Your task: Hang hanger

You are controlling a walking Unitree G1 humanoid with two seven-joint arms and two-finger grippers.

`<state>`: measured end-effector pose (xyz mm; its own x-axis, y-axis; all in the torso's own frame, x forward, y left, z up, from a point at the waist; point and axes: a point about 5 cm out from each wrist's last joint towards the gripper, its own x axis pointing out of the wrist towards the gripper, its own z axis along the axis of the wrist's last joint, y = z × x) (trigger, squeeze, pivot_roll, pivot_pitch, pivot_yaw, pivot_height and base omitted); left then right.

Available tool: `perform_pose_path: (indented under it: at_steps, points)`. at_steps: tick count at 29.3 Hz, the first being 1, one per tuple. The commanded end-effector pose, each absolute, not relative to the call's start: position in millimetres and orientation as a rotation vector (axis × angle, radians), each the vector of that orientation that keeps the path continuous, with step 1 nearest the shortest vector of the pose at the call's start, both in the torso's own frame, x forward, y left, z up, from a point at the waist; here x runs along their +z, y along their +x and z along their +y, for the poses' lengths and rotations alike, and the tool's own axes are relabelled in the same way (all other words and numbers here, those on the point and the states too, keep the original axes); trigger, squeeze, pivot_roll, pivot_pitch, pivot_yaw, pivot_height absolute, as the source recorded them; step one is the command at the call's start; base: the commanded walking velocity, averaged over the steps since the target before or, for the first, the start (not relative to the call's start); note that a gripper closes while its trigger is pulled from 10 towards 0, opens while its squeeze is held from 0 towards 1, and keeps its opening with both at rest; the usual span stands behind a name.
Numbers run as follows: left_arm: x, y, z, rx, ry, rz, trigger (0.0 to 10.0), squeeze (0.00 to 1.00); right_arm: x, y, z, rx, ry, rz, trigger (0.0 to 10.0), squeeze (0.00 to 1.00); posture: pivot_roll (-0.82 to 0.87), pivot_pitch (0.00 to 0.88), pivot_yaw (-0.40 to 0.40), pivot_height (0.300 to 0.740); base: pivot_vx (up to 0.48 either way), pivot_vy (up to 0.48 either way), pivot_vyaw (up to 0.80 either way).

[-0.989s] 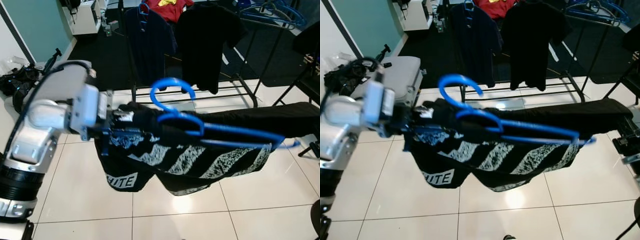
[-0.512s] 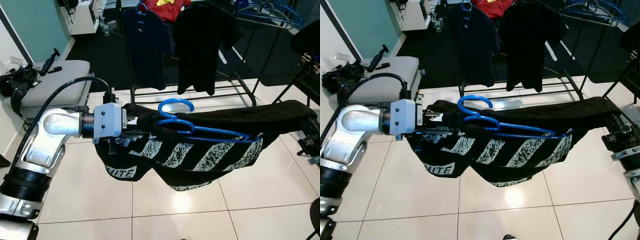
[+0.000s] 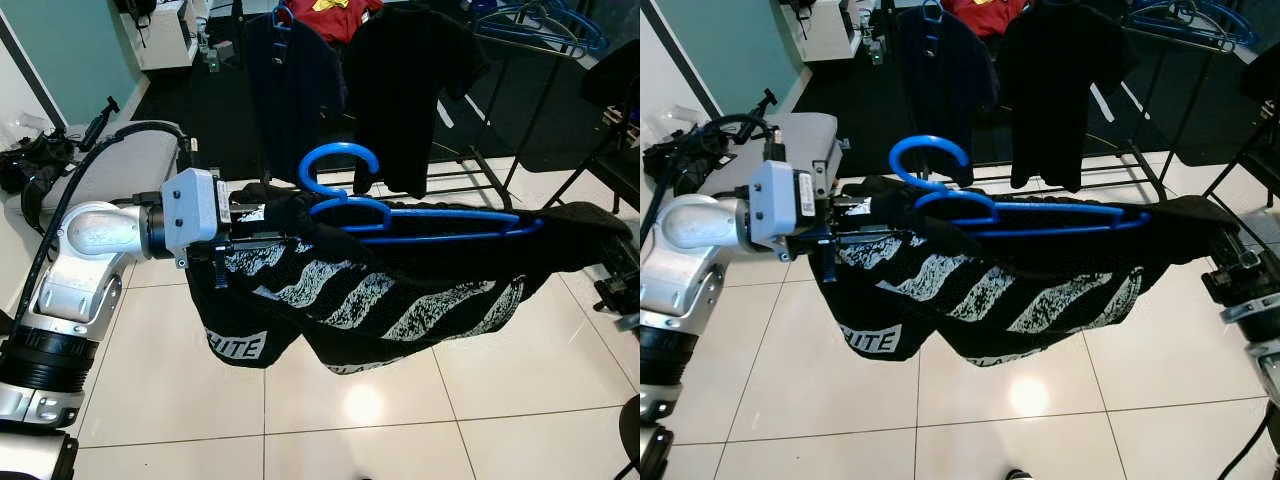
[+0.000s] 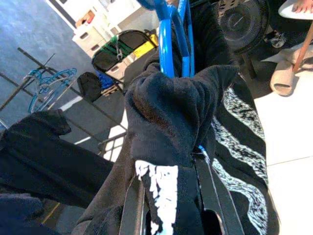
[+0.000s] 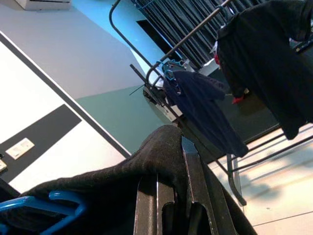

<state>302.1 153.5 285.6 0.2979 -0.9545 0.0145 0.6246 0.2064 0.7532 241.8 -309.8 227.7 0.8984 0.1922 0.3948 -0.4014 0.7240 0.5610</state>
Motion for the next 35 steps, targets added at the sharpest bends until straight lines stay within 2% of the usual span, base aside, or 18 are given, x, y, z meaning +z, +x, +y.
perform_pose_path:
  at_steps: [1,8,14,21,28,35]
  points:
    - [290.6,301.9,158.1,-1.145,0.763,-0.561,10.0,0.00,227.1,240.3,-307.2,0.330,0.675,-0.322,0.0,0.00,-0.07,0.165,0.055,0.740,0.000,0.000,0.00]
    - [282.6,305.9,153.2,-1.110,0.825,-0.536,10.0,0.00,227.5,242.3,-304.3,0.335,0.679,-0.321,0.0,0.00,-0.07,0.168,0.057,0.740,0.000,0.000,0.00]
    - [269.3,319.6,140.4,-0.942,0.896,-0.526,10.0,0.00,234.0,246.7,-299.4,0.352,0.684,-0.342,0.0,0.00,-0.07,0.168,0.058,0.740,0.000,0.000,0.00]
    - [256.0,323.0,128.3,-0.877,0.924,-0.489,10.0,0.00,245.7,254.8,-290.9,0.389,0.671,-0.368,0.0,0.00,-0.07,0.168,0.055,0.740,0.000,0.000,0.00]
    - [228.6,314.5,103.8,-0.953,0.964,-0.422,10.0,0.00,257.3,266.6,-276.4,0.442,0.648,-0.385,0.0,0.00,-0.07,0.165,0.051,0.740,0.000,0.000,0.00]
    - [207.0,311.3,100.3,-1.005,1.015,-0.343,10.0,0.00,267.8,270.7,-280.3,0.440,0.627,-0.410,0.0,0.00,-0.07,0.164,0.052,0.740,0.000,0.000,0.00]
